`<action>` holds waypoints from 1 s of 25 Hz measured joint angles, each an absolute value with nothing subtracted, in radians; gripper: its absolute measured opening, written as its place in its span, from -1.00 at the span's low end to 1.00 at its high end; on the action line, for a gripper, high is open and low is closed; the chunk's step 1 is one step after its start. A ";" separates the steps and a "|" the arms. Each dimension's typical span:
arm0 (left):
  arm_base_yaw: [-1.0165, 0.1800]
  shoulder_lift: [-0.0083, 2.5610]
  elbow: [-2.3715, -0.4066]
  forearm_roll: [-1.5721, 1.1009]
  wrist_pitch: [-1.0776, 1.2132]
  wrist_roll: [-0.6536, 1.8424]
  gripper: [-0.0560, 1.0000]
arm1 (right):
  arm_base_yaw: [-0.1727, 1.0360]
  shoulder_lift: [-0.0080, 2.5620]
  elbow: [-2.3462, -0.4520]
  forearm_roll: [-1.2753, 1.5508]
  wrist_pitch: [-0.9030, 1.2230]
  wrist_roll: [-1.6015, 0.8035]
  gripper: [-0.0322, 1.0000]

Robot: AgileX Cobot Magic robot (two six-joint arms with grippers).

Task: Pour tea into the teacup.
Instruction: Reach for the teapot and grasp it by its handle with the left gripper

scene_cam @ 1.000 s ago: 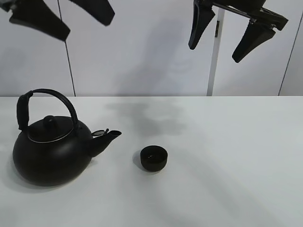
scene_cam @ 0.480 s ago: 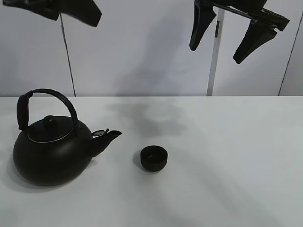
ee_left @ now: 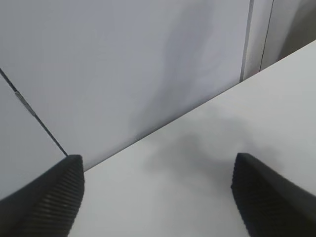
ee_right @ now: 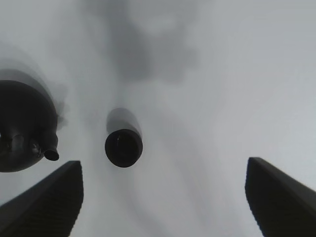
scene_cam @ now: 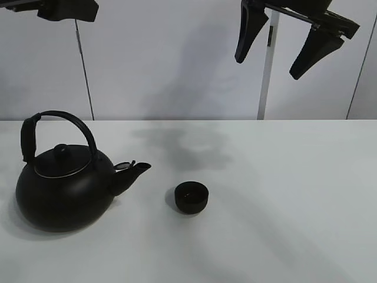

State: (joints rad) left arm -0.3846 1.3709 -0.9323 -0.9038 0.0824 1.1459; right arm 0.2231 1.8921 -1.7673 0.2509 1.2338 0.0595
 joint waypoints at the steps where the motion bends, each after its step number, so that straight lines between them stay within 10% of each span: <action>1: -0.385 1.371 -0.932 -0.905 0.081 1.149 0.18 | 0.223 1.892 -1.767 0.251 1.234 0.060 0.25; 17: -0.474 1.371 -0.787 -0.678 -0.322 1.161 -0.06 | 0.223 1.892 -1.767 0.273 1.234 0.060 0.25; 25: -0.495 1.370 -0.541 -0.377 -0.951 0.415 -0.13 | 0.223 1.892 -1.767 0.273 1.235 0.060 0.25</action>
State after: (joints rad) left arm -0.4950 1.3700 -0.5412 -0.3774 -0.9509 0.4154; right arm 0.2231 1.8921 -1.7673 0.2727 1.2346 0.0595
